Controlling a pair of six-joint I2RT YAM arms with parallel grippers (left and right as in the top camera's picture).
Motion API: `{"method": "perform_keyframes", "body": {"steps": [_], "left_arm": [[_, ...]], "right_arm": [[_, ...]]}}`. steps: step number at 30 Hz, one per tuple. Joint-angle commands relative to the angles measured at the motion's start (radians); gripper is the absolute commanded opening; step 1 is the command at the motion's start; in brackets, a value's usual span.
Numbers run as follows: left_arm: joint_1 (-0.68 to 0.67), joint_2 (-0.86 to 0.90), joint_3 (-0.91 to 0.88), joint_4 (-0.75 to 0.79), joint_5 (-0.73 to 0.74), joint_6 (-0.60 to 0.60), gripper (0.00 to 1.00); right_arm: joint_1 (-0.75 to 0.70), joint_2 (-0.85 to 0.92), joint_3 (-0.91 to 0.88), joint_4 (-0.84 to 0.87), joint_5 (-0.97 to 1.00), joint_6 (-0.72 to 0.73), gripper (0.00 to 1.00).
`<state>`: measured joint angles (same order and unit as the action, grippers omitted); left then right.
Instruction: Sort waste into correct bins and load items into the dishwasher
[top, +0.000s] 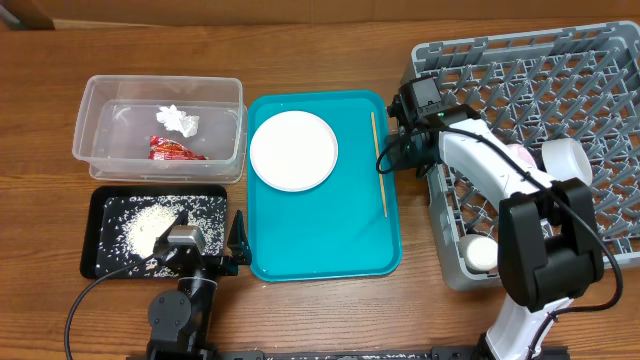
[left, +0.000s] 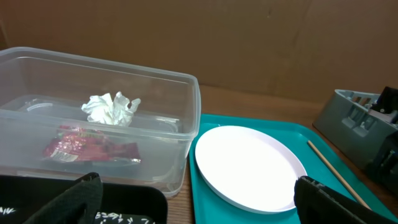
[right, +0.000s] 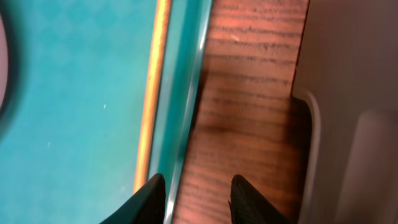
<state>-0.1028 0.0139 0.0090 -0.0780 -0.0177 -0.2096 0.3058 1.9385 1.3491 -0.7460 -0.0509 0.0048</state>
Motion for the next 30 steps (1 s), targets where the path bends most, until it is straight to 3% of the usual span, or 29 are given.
{"method": "perform_keyframes", "body": {"steps": [1, 10, 19, 23, 25, 28, 30], "left_arm": [[0.005, -0.008, -0.004, 0.001, 0.011, -0.007, 1.00], [0.005, -0.008, -0.004, 0.001, 0.011, -0.007, 1.00], [0.005, -0.008, -0.004, 0.001, 0.011, -0.007, 1.00], [0.005, -0.008, -0.004, 0.001, 0.011, -0.007, 1.00], [0.005, -0.008, -0.004, 0.001, 0.011, -0.007, 1.00], [0.005, -0.008, -0.004, 0.001, 0.011, -0.007, 1.00], [0.005, -0.008, -0.004, 0.001, 0.011, -0.007, 1.00]], "right_arm": [[0.064, -0.072, 0.049, -0.002, -0.029, -0.005, 0.37], [0.137, -0.037, 0.042, 0.031, 0.088, 0.077, 0.44], [0.139, 0.072, 0.042, 0.063, 0.200, 0.077, 0.43], [0.152, 0.114, 0.042, 0.055, 0.196, 0.079, 0.25], [0.154, 0.128, 0.042, 0.049, 0.183, 0.095, 0.21], [0.159, 0.132, 0.043, 0.029, 0.143, 0.104, 0.04], [0.169, 0.122, 0.049, 0.010, 0.143, 0.105, 0.04]]}}
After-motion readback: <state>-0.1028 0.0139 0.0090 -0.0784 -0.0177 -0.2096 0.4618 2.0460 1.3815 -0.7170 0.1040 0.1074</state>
